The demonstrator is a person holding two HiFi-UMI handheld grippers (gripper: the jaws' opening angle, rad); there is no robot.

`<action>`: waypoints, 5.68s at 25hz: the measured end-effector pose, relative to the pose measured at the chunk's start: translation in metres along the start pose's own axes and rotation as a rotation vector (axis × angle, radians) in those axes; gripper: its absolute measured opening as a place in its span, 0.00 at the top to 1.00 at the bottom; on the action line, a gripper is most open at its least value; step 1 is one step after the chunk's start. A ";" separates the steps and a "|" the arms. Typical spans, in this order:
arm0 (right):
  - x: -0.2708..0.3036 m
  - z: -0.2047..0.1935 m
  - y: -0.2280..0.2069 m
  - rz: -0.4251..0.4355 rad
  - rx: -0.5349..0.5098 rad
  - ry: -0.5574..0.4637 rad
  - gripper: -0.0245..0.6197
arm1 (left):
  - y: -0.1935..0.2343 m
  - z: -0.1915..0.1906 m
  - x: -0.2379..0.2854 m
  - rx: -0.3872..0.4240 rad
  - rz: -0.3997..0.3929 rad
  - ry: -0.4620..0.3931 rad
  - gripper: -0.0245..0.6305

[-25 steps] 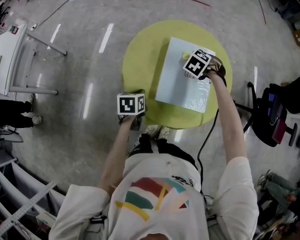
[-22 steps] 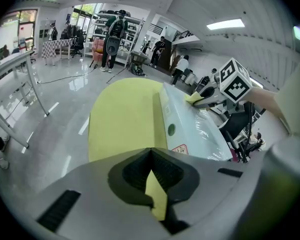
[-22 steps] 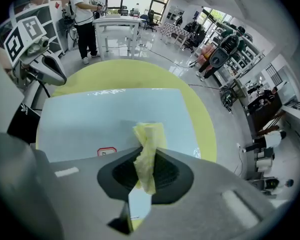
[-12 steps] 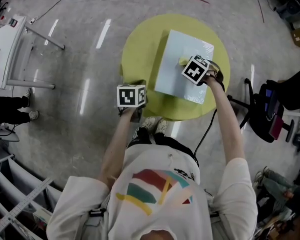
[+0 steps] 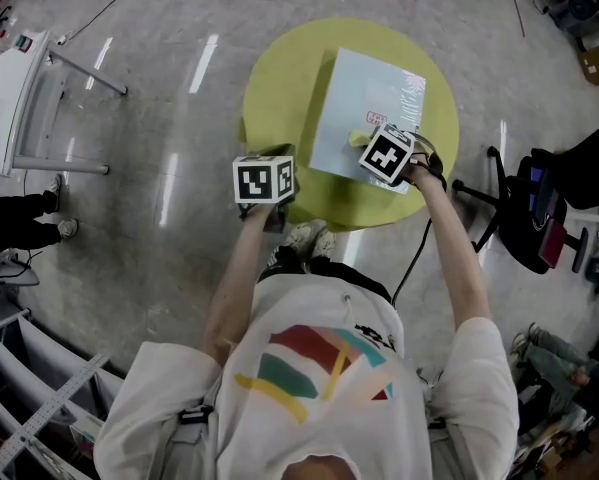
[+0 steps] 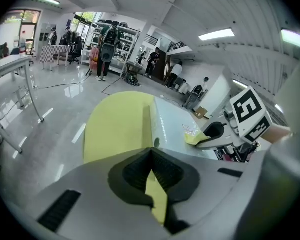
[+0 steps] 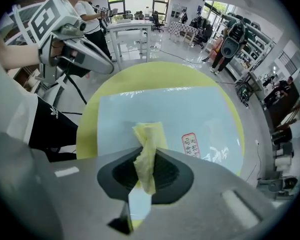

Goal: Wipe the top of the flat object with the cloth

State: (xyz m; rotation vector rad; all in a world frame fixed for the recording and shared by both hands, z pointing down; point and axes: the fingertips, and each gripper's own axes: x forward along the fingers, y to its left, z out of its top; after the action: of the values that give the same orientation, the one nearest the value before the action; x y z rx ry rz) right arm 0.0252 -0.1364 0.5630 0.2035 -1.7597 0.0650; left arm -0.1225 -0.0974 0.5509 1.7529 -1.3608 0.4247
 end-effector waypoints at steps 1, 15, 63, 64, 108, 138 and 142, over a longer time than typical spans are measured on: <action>0.000 -0.001 0.006 0.008 -0.001 0.002 0.92 | -0.001 0.000 0.000 -0.001 -0.003 -0.003 0.94; -0.007 -0.009 0.063 0.061 0.012 -0.025 0.92 | -0.015 0.006 -0.012 0.003 -0.031 -0.043 0.94; -0.061 0.083 -0.183 -0.269 -0.040 -0.109 0.92 | 0.005 0.025 -0.024 -0.002 0.017 -0.115 0.94; -0.053 0.086 -0.188 -0.262 -0.045 -0.102 0.92 | 0.006 0.024 -0.024 -0.007 0.020 -0.116 0.94; 0.021 0.081 -0.102 -0.063 -0.070 0.017 0.92 | 0.024 0.013 -0.037 -0.092 -0.002 -0.195 0.94; 0.003 0.064 0.087 0.117 -0.144 0.008 0.92 | 0.012 0.043 -0.052 -0.078 -0.077 -0.258 0.94; 0.003 0.062 0.099 0.117 -0.138 0.015 0.92 | 0.013 0.047 -0.053 -0.079 -0.087 -0.267 0.94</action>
State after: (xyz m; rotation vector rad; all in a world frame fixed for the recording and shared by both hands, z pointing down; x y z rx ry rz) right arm -0.0520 -0.0494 0.5604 -0.0003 -1.7527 0.0288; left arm -0.1634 -0.1023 0.4914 1.8433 -1.4569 0.0892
